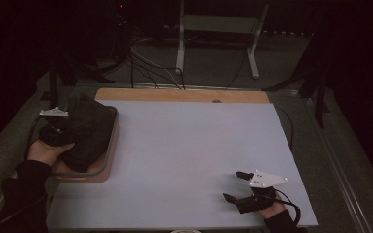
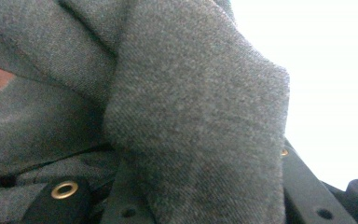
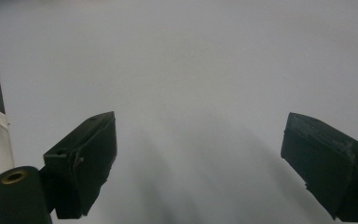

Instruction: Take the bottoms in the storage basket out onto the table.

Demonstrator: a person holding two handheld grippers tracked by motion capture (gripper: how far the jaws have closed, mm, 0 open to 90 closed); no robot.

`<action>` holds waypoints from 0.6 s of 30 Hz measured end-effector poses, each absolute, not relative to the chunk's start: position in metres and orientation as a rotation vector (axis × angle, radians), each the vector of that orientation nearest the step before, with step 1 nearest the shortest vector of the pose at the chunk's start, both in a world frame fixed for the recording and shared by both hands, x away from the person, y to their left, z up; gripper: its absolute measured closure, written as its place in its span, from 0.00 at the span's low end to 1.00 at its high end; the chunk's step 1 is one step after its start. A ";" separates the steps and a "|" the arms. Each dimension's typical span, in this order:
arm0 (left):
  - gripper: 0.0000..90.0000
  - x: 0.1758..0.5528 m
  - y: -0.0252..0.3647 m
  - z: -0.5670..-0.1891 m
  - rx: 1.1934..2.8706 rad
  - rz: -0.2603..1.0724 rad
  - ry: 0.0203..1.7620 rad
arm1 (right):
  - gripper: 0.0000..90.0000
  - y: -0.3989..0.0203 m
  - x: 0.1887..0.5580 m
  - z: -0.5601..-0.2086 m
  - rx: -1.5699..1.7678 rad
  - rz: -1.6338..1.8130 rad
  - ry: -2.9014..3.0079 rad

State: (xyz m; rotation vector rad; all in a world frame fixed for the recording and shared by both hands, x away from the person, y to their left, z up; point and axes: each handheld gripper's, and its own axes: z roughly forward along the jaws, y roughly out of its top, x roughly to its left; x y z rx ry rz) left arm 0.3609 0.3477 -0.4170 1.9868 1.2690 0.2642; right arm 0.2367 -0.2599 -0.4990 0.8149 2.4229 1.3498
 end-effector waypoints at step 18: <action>0.80 0.341 0.367 -0.384 1.803 0.245 1.204 | 0.12 -0.260 0.237 -0.499 0.816 1.352 2.419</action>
